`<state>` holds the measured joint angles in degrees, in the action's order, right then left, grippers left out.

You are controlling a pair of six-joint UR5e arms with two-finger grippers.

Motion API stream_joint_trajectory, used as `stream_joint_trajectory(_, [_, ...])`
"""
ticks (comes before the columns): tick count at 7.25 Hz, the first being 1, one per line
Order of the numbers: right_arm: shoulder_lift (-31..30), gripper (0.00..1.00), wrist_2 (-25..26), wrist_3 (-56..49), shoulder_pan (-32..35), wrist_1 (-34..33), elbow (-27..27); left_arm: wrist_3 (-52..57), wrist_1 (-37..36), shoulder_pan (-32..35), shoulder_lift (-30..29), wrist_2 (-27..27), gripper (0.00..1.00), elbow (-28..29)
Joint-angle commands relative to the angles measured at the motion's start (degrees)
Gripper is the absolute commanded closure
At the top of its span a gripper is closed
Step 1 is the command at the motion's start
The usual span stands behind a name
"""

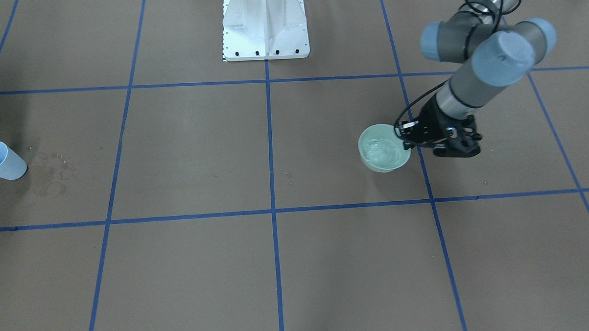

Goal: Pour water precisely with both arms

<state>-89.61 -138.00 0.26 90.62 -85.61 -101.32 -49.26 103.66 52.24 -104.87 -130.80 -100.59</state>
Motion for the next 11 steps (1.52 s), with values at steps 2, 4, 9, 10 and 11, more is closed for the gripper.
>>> stream_joint_trajectory(2, [-0.2,0.01,0.0,0.0,0.0,0.0,0.0,20.1,0.0,9.1,15.0,-3.8,1.0,-0.6])
stream_joint_trajectory(4, [-0.9,0.01,0.0,0.0,0.0,0.0,-0.1,20.3,-0.2,9.1,16.9,-3.3,1.0,2.6])
stream_joint_trajectory(9, [-1.7,0.01,-0.1,0.2,0.0,0.0,-1.2,20.6,0.5,11.8,16.9,-3.8,0.0,5.8])
stream_joint_trajectory(10, [-1.6,0.01,0.0,0.2,0.0,0.0,-1.3,23.6,0.1,16.6,17.5,-6.9,0.0,2.5])
stream_joint_trajectory(11, [-1.6,0.01,0.0,0.2,-0.1,0.1,-1.3,24.0,0.0,18.2,20.3,-7.8,0.0,-3.5])
